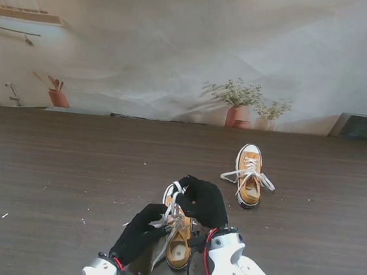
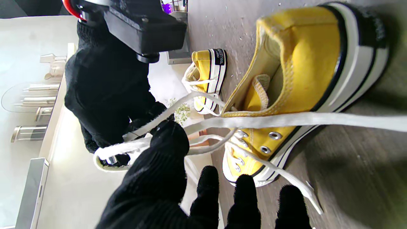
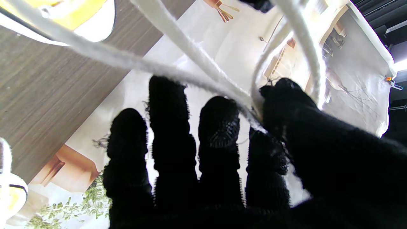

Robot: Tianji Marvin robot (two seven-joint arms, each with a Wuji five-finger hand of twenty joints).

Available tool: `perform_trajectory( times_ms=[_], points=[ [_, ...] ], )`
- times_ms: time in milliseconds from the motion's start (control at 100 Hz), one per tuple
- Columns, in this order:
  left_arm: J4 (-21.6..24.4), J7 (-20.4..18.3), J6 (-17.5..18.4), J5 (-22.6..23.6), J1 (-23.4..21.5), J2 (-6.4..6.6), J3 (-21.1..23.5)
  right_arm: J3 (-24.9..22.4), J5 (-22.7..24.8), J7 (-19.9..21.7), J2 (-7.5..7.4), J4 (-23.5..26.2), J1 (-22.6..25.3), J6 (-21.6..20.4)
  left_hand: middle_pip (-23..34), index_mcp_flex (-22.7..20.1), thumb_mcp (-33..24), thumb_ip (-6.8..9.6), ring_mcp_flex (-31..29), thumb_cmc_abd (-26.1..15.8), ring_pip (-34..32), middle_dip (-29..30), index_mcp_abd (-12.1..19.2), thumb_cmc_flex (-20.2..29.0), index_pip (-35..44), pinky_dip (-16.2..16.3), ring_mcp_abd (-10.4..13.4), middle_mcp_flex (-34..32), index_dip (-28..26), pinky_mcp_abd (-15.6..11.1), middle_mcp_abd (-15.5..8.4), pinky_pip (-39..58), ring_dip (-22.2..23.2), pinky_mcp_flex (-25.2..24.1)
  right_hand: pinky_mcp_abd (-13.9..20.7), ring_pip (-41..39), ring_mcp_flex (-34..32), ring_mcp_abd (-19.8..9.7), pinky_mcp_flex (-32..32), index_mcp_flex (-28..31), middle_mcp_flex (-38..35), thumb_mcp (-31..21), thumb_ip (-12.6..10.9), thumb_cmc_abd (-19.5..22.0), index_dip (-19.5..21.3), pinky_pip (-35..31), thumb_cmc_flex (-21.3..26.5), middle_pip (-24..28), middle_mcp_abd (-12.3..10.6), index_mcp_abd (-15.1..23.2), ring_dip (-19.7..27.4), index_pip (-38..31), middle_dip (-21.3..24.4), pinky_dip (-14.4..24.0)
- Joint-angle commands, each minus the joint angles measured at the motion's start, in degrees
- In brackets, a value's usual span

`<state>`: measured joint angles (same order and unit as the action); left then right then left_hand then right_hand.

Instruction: Tie the shoelaces into a bow on the shoes

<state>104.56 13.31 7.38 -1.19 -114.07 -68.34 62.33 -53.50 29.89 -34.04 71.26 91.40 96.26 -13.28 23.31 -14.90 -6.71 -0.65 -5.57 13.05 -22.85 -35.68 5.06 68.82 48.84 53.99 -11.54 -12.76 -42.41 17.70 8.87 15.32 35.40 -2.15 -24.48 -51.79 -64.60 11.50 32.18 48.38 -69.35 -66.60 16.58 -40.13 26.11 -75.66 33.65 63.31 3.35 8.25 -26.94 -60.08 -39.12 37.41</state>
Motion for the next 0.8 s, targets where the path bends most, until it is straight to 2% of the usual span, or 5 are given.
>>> perform_trajectory(
  times_ms=[0,160,390,680,790],
  points=[
    [0.5,-1.1,-0.1,0.2,-0.4,-0.15,0.0,0.1,-0.1,0.9,-0.15,0.1,0.0,0.1,1.3,-1.0,2.3,0.53,0.5,0.9,-1.2,-1.3,0.2,0.6,2.7,1.5,0.1,0.3,0.2,-3.9,0.2,0.1,1.7,0.4,-0.6,0.2,-1.4,-0.6,0.2,3.2,-1.4,-1.2,0.4,-0.1,0.1,-0.4,0.6,1.2,-0.9,2.7,0.3,-3.3,-0.7,-0.3],
    [0.7,-2.4,-0.4,-0.7,-0.4,0.11,0.3,0.2,-0.1,0.9,-0.14,0.1,-0.1,0.1,1.5,-5.2,3.8,0.96,0.4,1.1,-1.3,-1.0,-0.5,1.5,11.2,1.6,-0.2,-0.6,-1.8,-3.6,0.6,0.0,1.5,0.5,-0.6,0.2,-1.4,-0.6,0.2,3.1,-1.4,-1.2,0.4,0.0,0.1,-0.5,0.5,1.2,-0.9,2.8,0.3,-3.3,-0.7,-0.3],
    [1.8,-5.8,-1.9,-1.9,-0.9,0.88,0.7,0.2,-0.1,0.8,-0.11,0.0,-0.2,-0.1,0.2,-7.9,4.2,1.3,0.9,1.9,0.2,-0.1,-2.6,1.3,11.4,1.0,-0.3,-1.1,-0.5,-3.7,1.2,-0.5,0.5,0.1,-0.6,0.2,-1.5,-0.6,0.2,3.2,-1.4,-1.2,0.4,0.0,0.1,-0.5,0.6,1.2,-0.9,2.8,0.3,-3.3,-0.7,-0.3],
    [2.6,-2.2,-2.2,2.0,-2.1,0.42,0.9,0.1,-0.3,0.8,-0.07,0.0,-0.2,-0.1,1.3,-7.2,4.1,1.21,0.0,2.6,-0.9,-0.3,-5.8,-0.5,14.6,1.0,-1.1,-2.0,4.4,-3.0,1.7,0.0,0.9,1.4,-0.6,0.3,-1.5,-0.6,0.2,3.2,-1.4,-1.3,0.4,-0.1,0.1,-0.5,0.6,1.2,-0.9,2.7,0.3,-3.3,-0.7,-0.4],
    [2.6,-0.6,-2.5,2.3,-2.3,0.02,0.5,0.2,-0.4,0.8,-0.04,0.0,-0.3,-0.1,1.6,-10.7,4.1,0.99,-0.8,2.6,-1.5,-0.1,-5.1,-1.3,14.5,1.1,-2.1,-4.0,8.0,-2.0,2.5,0.2,0.9,2.2,-0.6,0.3,-1.5,-0.6,0.2,3.2,-1.4,-1.3,0.4,-0.1,0.1,-0.5,0.6,1.2,-0.9,2.8,0.3,-3.3,-0.7,-0.4]
  ],
)
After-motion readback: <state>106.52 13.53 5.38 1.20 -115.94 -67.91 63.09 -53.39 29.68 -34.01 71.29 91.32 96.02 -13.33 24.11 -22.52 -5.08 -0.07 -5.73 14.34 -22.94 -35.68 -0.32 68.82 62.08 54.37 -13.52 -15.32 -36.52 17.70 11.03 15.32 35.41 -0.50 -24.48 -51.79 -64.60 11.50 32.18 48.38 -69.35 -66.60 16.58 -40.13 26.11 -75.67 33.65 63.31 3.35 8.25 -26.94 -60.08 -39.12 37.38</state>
